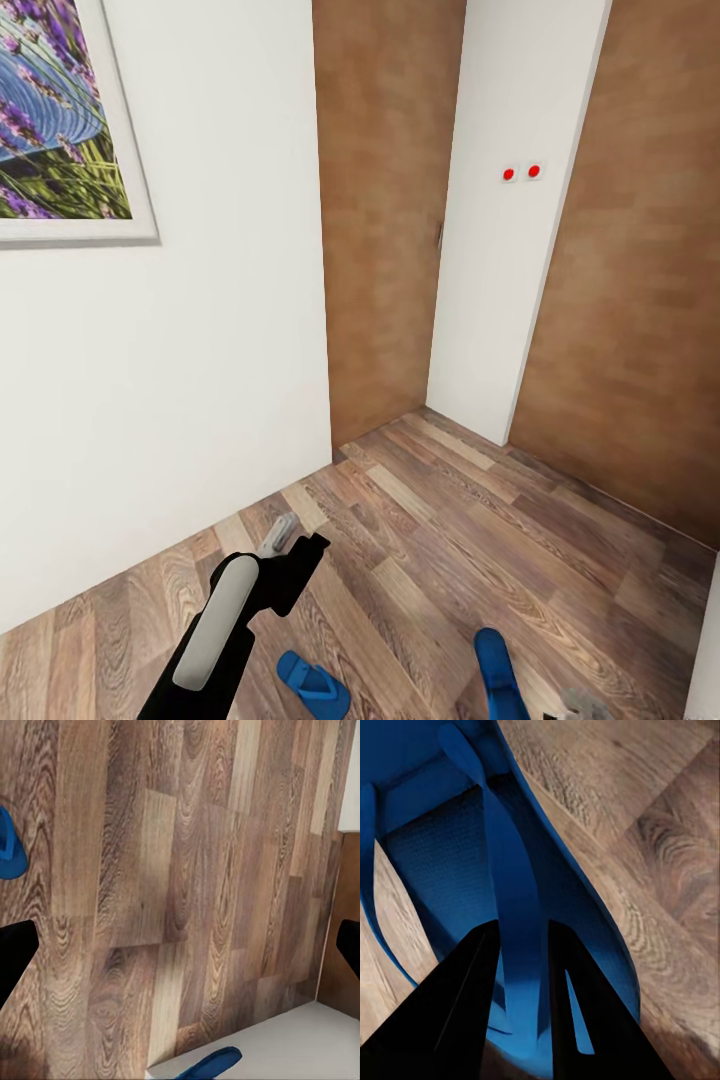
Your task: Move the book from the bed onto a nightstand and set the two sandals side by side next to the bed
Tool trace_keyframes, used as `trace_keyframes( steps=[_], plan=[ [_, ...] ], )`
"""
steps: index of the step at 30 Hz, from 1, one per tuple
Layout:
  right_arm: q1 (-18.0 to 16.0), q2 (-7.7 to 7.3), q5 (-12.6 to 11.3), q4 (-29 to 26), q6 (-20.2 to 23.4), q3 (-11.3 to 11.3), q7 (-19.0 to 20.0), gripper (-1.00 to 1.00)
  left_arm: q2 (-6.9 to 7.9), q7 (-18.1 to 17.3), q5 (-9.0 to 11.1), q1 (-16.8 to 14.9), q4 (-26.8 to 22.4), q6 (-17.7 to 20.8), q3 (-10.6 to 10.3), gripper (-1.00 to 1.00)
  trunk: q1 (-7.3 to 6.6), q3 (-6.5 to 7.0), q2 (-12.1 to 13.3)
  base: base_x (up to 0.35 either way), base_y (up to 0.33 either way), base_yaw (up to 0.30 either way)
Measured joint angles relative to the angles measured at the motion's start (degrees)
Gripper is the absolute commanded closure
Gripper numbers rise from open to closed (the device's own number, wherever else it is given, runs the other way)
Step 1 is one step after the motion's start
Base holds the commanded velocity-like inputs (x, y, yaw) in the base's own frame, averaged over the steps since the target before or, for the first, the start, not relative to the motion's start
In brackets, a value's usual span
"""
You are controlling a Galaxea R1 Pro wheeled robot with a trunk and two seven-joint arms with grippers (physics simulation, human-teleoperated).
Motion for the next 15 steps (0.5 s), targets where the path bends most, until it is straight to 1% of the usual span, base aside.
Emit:
trace_keyframes(
  steps=[1,2,3,4,5,6,7,8,9,10,11,12,13,14,15],
  plan=[
    [-0.1,-1.28,0.0,-3.0,4.9,0.1,0.4,1.0,0.01,0.0,0.0,0.0,0.0,0.0,0.0,-1.0,0.22,-0.18,-0.4,0.0,0.0,0.0],
    [-0.2,-2.25,0.0,-6.8,11.3,0.2,0.7,1.0,0.0,0.0,-0.1,0.0,0.1,0.0,0.0,-1.0,0.44,-0.36,-0.8,0.0,0.0,0.0],
    [-0.2,-2.6,0.0,-9.1,14.9,0.1,0.8,1.0,-0.02,0.0,-0.1,0.0,0.1,0.0,0.0,-1.0,0.66,-0.54,-1.2,0.0,0.0,0.0],
    [-0.3,-3.08,-0.2,-13.7,21.6,0.4,0.9,1.0,-0.02,0.0,-0.1,0.0,0.1,0.0,0.0,-1.0,0.88,-0.72,-1.6,0.0,0.0,0.0],
    [-0.3,-3.37,-0.6,-18.6,27.3,0.0,0.9,1.0,-0.02,0.0,-0.1,0.0,0.1,0.0,0.0,-1.0,1.1,-0.89,-2.0,0.0,0.0,0.0],
    [-0.3,-3.5,-0.5,-21.1,29.3,-0.2,0.8,1.0,-0.01,0.1,0.0,0.0,0.1,0.0,0.0,-1.0,1.32,-1.07,-2.4,0.0,0.0,0.0],
    [-0.3,-3.64,-0.6,-25.1,32.2,-0.7,0.8,1.0,0.0,0.0,0.0,0.0,0.1,0.0,0.0,-1.0,1.54,-1.25,-2.8,0.0,0.0,0.0],
    [-0.3,-3.72,-1.4,-28.7,34.3,-2.2,0.8,1.0,0.01,0.0,-0.1,0.0,0.2,0.0,0.0,-1.0,1.76,-1.43,-3.2,0.0,0.0,0.0],
    [-0.3,-3.77,-1.5,-31.5,35.6,-4.0,0.8,1.0,0.01,0.0,-0.1,0.0,0.5,0.0,0.0,-1.0,1.98,-1.61,-3.6,0.0,0.0,0.0],
    [-0.3,-3.77,-2.3,-35.5,37.0,-8.4,0.9,1.0,0.02,-0.1,-0.2,0.0,1.0,-0.1,0.0,-1.0,2.2,-1.79,-4.0,0.0,0.0,0.0],
    [-0.4,-3.77,-3.1,-37.3,37.5,-10.4,0.9,1.0,0.02,-0.1,-0.2,0.0,1.1,0.0,0.0,-1.0,2.41,-1.97,-4.4,0.0,0.0,0.0],
    [-0.3,-3.77,-2.6,-38.0,37.4,-11.2,0.9,1.0,0.02,-0.1,-0.2,0.0,1.1,0.0,0.0,-1.0,2.64,-2.16,-4.8,0.0,0.0,0.0],
    [-0.3,-3.82,-6.9,-40.7,37.8,-16.2,1.1,1.0,0.09,-0.1,-0.3,0.0,1.4,0.0,0.1,-1.0,2.86,-2.34,-5.2,0.0,0.0,0.0],
    [-0.4,-3.85,-8.9,-41.1,38.1,-18.4,1.0,1.0,0.13,-0.1,-0.3,0.0,1.4,0.0,0.1,-1.0,3.07,-2.51,-5.6,0.0,0.0,0.0],
    [-0.3,-3.86,-10.3,-41.3,37.9,-20.6,1.1,1.0,0.57,-0.1,-0.3,0.0,1.5,0.0,0.1,-1.0,3.3,-2.69,-6.0,0.0,0.0,0.0]
  ],
)
